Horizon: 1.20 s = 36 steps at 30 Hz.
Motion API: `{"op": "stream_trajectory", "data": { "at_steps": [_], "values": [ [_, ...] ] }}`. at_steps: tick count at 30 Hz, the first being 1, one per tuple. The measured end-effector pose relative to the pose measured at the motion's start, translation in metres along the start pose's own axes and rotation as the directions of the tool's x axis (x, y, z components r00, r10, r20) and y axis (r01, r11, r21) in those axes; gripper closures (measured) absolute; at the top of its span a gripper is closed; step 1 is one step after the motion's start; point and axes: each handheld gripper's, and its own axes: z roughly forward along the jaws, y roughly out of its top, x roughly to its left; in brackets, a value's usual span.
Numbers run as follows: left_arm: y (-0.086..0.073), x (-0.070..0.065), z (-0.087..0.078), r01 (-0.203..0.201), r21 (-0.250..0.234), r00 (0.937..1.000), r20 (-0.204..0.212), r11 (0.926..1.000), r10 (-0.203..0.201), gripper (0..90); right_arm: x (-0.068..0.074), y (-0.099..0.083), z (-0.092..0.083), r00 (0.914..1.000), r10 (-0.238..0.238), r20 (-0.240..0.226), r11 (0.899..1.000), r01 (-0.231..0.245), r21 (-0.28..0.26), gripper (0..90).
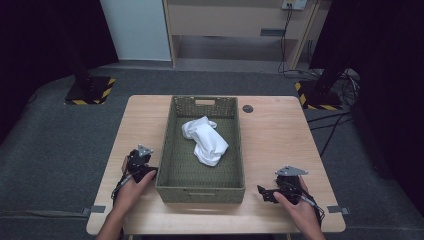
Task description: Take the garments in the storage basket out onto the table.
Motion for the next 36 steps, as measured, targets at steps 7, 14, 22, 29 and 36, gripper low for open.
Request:
{"op": "stream_trajectory", "data": {
  "at_steps": [7,14,22,29,36],
  "values": [
    [0.0,0.0,0.0,0.0,0.0,1.0,0.0,1.0,0.0,0.0,0.006,0.018,-0.015,0.9982,-0.058,0.013,0.998,0.058,-0.014,4.1],
    [0.0,0.0,0.0,0.0,0.0,1.0,0.0,1.0,0.0,0.0,0.02,0.046,-0.032,0.9928,-0.118,0.019,0.993,0.119,-0.019,4.2],
    [0.0,0.0,0.0,0.0,0.0,1.0,0.0,1.0,0.0,0.0,0.036,0.082,-0.048,0.9839,-0.177,0.026,0.984,0.177,-0.02,4.0],
    [0.0,0.001,0.0,-0.005,0.0,1.0,0.005,1.0,0.005,0.0,0.048,0.108,-0.046,0.9729,-0.231,0.018,0.973,0.231,-0.011,4.9],
    [0.0,0.001,0.0,-0.005,0.0,1.0,0.005,1.0,0.005,0.0,0.061,0.138,-0.038,0.9617,-0.273,-0.022,0.962,0.273,-0.01,4.5]
  ]
}}
